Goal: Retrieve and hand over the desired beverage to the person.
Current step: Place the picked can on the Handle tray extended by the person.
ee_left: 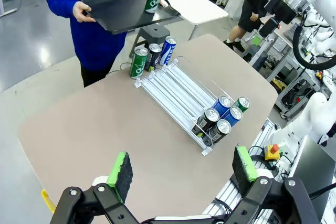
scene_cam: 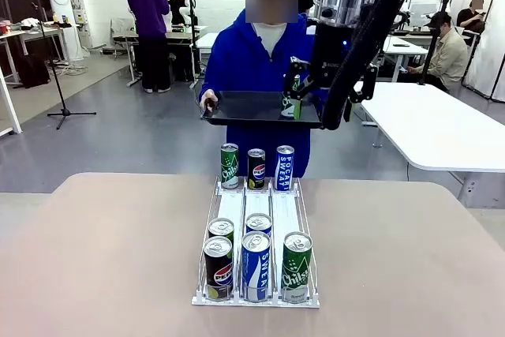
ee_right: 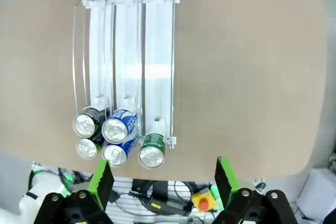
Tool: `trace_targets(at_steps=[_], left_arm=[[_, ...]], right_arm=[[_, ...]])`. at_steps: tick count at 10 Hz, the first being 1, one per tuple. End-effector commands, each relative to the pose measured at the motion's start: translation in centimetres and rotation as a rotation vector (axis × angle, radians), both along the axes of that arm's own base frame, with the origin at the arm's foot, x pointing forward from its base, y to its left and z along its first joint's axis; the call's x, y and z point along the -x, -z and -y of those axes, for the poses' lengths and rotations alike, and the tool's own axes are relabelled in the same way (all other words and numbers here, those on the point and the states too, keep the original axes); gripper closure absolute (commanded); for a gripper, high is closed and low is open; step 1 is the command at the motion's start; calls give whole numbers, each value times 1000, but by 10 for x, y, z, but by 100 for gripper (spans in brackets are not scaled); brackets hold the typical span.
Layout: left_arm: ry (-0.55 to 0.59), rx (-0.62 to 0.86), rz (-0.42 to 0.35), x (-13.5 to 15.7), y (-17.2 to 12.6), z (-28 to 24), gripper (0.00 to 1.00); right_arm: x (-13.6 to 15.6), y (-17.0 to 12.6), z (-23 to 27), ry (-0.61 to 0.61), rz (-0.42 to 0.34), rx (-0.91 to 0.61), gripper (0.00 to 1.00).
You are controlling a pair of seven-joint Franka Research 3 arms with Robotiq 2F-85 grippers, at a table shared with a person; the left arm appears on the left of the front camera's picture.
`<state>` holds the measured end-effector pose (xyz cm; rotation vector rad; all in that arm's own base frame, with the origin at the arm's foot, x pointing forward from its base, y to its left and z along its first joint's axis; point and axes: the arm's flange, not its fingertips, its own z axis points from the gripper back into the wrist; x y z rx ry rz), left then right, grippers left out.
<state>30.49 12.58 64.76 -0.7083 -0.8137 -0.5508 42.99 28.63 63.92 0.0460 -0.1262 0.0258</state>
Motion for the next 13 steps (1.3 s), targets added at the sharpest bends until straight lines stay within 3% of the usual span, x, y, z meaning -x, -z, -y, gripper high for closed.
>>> trace_targets(at_steps=[1, 4, 5, 6, 9, 11, 13], left_arm=[[15, 6, 22, 1, -1, -2, 0], [15, 6, 22, 1, -1, -2, 0], [15, 6, 22, 1, -1, -2, 0], [15, 6, 22, 1, -1, -2, 0], [15, 6, 22, 1, -1, -2, 0], [15, 6, 22, 1, -1, -2, 0], [15, 6, 22, 1, -1, -2, 0]], right_arm=[[-7, -10, -5, -2, 1, 8, 0], [-3, -9, -3, -4, 7, -7, 0], [7, -27, 38, -184, 94, -50, 0], [16, -47, 82, -231, 177, -142, 0], [56, -91, 200, -289, 321, -367, 0], [76, -96, 259, -304, 372, -408, 0], [96, -78, 287, -318, 389, -352, 0]])
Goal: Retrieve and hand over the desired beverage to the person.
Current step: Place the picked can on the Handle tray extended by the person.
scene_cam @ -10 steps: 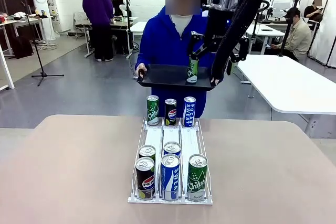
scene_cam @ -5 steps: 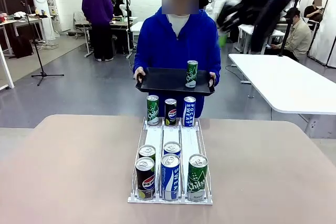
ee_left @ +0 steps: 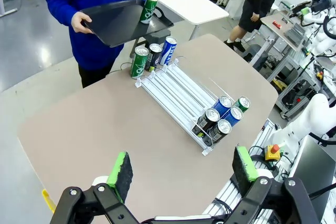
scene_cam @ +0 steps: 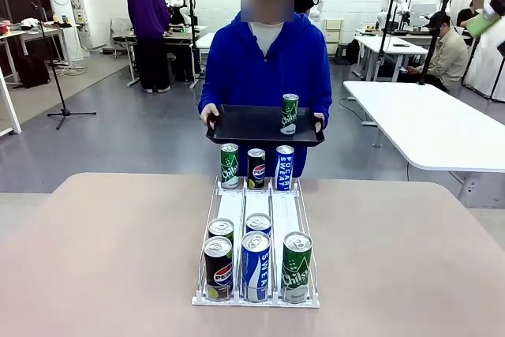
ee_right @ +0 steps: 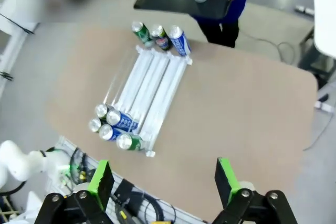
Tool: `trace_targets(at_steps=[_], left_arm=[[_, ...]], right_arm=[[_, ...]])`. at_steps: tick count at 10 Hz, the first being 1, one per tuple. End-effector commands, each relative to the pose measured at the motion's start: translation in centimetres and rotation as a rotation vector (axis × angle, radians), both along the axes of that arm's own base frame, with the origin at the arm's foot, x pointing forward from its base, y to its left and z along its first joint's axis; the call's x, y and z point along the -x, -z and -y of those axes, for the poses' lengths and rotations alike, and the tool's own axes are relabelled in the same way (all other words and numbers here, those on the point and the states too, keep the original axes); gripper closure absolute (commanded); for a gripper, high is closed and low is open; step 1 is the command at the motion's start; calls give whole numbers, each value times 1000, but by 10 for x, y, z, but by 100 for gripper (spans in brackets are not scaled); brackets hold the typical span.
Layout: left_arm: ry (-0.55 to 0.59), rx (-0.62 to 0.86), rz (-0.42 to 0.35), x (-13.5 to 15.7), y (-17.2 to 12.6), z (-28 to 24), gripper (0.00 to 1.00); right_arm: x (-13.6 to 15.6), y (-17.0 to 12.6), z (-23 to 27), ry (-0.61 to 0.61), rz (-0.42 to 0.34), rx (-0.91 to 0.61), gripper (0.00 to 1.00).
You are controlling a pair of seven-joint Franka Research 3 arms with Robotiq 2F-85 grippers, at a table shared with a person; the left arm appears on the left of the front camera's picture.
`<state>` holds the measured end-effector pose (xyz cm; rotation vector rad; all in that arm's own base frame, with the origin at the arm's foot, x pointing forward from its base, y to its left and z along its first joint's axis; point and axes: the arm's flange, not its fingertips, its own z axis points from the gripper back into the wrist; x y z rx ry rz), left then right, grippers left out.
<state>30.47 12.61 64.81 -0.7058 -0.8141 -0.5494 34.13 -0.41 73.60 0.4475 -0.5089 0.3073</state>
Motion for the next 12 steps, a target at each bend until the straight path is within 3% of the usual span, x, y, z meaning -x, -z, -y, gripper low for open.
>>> trace_targets(at_steps=[1, 3, 6, 8, 12], left_arm=[[17, 8, 22, 0, 0, -1, 0], [17, 8, 22, 0, 0, -1, 0], [17, 8, 22, 0, 0, -1, 0], [17, 8, 22, 0, 0, -1, 0], [17, 8, 22, 0, 0, -1, 0]], right_arm=[[19, 30, 7, -3, 40, 49, 0], [31, 54, 18, 22, 50, 58, 0], [54, 78, 29, 76, 127, 0, 0], [45, 65, 27, 55, 76, 21, 0], [45, 65, 27, 55, 76, 21, 0]])
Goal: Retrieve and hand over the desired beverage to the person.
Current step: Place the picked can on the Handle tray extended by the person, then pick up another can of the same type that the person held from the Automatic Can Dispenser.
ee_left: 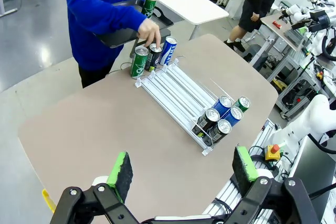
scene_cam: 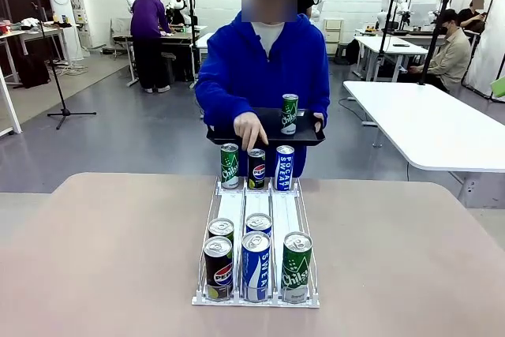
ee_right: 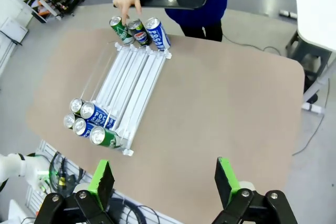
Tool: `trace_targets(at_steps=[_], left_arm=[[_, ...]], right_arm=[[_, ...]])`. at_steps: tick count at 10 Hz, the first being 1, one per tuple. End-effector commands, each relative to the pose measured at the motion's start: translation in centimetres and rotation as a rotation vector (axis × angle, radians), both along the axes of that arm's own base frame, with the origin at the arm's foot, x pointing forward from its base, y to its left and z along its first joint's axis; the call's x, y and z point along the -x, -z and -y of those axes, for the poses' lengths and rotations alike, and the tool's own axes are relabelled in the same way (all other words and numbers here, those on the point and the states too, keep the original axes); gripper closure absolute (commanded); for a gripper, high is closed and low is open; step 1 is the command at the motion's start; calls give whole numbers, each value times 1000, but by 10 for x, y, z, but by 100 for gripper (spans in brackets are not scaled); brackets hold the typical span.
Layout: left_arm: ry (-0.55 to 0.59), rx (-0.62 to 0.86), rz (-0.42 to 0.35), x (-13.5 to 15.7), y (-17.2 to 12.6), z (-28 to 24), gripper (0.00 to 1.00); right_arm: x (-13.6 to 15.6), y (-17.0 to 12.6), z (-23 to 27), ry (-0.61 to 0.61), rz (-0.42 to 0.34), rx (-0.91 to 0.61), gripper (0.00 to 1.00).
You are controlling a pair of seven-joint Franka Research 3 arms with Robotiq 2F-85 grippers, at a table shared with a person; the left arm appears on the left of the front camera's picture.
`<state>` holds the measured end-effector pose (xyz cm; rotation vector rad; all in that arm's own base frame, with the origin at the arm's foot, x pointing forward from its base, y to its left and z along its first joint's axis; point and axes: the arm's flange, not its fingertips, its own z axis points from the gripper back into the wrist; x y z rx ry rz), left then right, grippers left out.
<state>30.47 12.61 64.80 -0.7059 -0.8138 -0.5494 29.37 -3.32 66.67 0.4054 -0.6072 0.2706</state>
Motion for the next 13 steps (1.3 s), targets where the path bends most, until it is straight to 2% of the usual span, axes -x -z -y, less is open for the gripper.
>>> trace_targets(at_steps=[1, 13], left_arm=[[17, 8, 22, 0, -1, -1, 0], [17, 8, 22, 0, -1, -1, 0]], right_arm=[[-3, -4, -2, -8, -14, 8, 0], [-3, -4, -2, -8, -14, 8, 0]])
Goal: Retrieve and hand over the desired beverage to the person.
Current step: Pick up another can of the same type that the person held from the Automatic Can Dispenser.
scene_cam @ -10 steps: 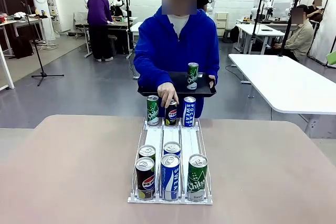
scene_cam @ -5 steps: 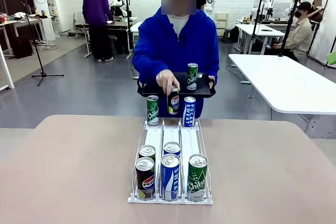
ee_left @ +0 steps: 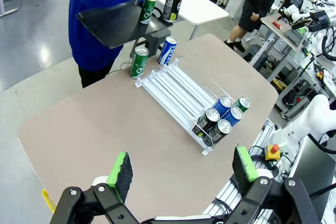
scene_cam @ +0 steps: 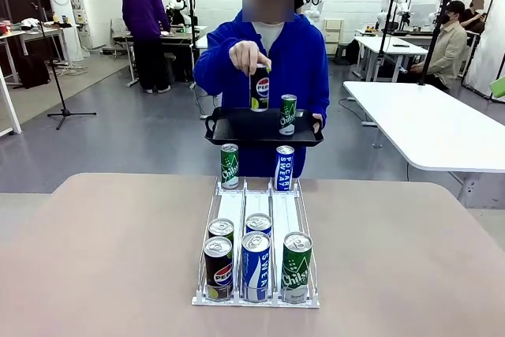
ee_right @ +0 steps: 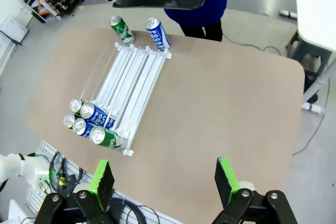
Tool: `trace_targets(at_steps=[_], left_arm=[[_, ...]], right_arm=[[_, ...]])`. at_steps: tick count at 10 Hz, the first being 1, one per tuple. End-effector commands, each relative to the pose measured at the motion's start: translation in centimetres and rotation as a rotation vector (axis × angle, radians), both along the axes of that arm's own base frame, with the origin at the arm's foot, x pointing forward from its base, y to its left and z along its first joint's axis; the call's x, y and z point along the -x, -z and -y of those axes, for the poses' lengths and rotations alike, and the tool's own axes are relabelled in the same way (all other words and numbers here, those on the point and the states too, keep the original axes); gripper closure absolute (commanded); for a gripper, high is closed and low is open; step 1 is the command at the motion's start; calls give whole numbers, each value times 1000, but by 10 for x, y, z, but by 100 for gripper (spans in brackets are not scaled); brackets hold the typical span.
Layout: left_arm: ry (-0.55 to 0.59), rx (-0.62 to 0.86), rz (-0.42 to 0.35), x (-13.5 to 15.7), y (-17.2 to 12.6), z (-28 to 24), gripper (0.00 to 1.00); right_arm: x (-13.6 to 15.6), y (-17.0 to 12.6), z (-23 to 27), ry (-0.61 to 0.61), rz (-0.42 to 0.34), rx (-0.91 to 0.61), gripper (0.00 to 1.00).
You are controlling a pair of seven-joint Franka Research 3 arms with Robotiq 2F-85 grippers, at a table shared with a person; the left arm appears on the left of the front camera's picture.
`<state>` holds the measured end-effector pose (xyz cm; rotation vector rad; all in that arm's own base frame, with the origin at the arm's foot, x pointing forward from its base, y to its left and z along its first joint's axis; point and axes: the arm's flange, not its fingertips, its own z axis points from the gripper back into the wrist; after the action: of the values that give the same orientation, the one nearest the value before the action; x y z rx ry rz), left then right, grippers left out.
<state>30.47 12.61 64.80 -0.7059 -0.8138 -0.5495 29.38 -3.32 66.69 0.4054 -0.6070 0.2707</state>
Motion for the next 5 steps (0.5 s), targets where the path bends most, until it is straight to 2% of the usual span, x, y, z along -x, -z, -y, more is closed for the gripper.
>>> trace_targets(at_steps=[1, 5], left_arm=[[17, 8, 22, 0, 0, -1, 0], [17, 8, 22, 0, 0, -1, 0]], right_arm=[[-3, -4, -2, -8, -14, 8, 0], [-3, -4, -2, -8, -14, 8, 0]])
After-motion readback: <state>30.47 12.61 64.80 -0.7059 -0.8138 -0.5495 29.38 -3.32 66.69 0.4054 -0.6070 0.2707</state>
